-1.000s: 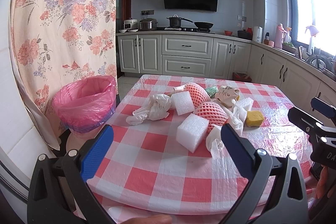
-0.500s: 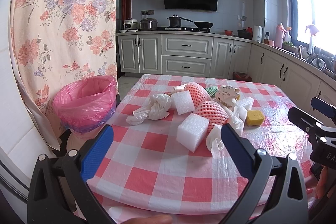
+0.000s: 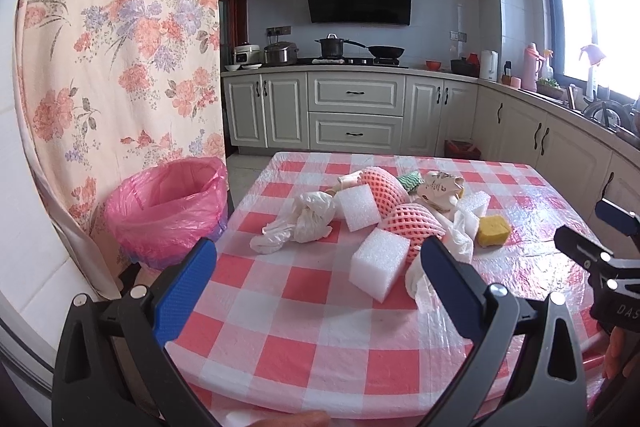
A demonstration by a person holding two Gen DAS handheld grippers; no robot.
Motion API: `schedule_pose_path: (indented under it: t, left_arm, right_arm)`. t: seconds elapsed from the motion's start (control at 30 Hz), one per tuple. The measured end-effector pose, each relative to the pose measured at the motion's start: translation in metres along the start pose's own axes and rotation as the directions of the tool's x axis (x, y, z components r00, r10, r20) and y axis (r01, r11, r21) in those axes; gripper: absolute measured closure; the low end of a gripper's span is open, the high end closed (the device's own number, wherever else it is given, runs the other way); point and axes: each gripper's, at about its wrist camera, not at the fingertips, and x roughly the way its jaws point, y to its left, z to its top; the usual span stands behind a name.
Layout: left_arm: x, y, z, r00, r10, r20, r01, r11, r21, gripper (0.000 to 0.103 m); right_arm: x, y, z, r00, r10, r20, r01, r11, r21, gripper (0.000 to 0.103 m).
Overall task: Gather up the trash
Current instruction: 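Grasp the white foam block with the left gripper while the right gripper grasps a crumpled tissue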
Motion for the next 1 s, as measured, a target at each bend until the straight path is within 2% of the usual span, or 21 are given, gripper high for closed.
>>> schedule_pose_path:
  t: [0.13,0.27,0.33,0.43,0.5,0.63,0.77,0.9,1.0]
  left_arm:
    - [0.010,0.011,0.008,0.999,-0.041,0.003,0.041,0.999,-0.005,0.004]
    - [0.029,0.015,0.011,0.999,-0.040,0.003,0.039,0.999,0.037,0.004]
    - [0.042,0.019,0.010,1.000,-0.017,0.016,0.016,0.999,0.043,0.004]
    - [0.070,0.024,0.006,0.998,-0.049,-0.026,0.050,0.998,0.038,0.004]
    - [0.084,0.027,0.000,0.999,-0.040,-0.035,0.041,0.999,0.025,0.004]
    - [0.118,0.036,-0.016,0.993,-0.068,-0.099,0.068,0.998,-0.004,0.004]
    - [0.135,0.042,-0.028,0.993,-0.065,-0.103,0.064,0.998,-0.019,0.005]
    - [0.151,0.044,-0.037,0.986,-0.068,-0.150,0.068,0.998,-0.005,0.005]
    - [0.156,0.040,-0.041,0.983,-0.085,-0.163,0.087,0.996,0.006,0.005]
  right_arm:
    - [0.008,0.001,-0.004,1.000,0.006,-0.007,-0.006,1.000,0.001,0.007]
    - [0.025,0.005,-0.011,0.999,0.022,-0.033,-0.021,1.000,0.007,0.007]
    - [0.037,0.010,-0.015,0.998,0.030,-0.051,-0.029,1.000,0.007,0.007]
    - [0.059,0.018,-0.023,0.995,0.046,-0.085,-0.045,0.999,0.013,0.007]
    - [0.075,0.023,-0.028,0.993,0.050,-0.110,-0.050,0.999,0.010,0.007]
    - [0.107,0.033,-0.036,0.983,0.072,-0.168,-0.071,0.997,0.008,0.007]
    - [0.141,0.040,-0.040,0.971,0.084,-0.225,-0.082,0.996,0.016,0.016]
    - [0.166,0.045,-0.044,0.956,0.087,-0.279,-0.083,0.996,0.024,0.023]
    - [0.182,0.048,-0.046,0.945,0.073,-0.319,-0.074,0.997,0.010,0.035]
